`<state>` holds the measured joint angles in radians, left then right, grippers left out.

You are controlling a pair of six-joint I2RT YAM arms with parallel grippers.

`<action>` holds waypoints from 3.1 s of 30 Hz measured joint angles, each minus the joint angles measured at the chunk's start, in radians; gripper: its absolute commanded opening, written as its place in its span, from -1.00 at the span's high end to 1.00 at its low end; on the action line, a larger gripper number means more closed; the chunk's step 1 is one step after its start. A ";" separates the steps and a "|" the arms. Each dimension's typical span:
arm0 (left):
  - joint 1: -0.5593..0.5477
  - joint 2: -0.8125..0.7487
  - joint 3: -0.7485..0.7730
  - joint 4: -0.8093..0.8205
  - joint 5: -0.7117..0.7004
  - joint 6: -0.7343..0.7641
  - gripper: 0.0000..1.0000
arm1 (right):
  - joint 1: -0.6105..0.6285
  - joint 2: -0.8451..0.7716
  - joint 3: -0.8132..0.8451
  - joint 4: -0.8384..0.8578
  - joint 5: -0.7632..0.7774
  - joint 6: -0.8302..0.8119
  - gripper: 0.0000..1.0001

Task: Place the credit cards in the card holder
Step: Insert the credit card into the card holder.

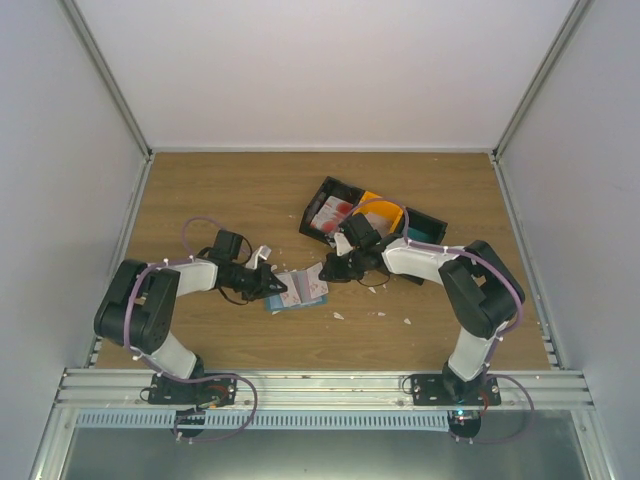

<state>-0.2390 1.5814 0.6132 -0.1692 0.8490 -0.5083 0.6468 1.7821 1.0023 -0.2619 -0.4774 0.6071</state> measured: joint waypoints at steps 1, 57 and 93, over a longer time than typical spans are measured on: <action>0.000 0.005 0.001 0.004 0.003 0.000 1.00 | 0.000 0.000 0.000 0.000 0.002 0.002 0.99; -0.073 0.131 -0.011 0.252 0.073 -0.124 0.07 | -0.006 0.000 -0.039 0.055 0.000 0.035 0.99; -0.276 0.020 0.164 -0.143 -0.351 -0.066 0.03 | -0.008 -0.110 -0.022 -0.012 0.117 -0.015 0.99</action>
<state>-0.5148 1.6016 0.7776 -0.3122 0.4980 -0.5743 0.6384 1.6718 0.9806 -0.2741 -0.3603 0.5922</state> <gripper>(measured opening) 0.462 0.009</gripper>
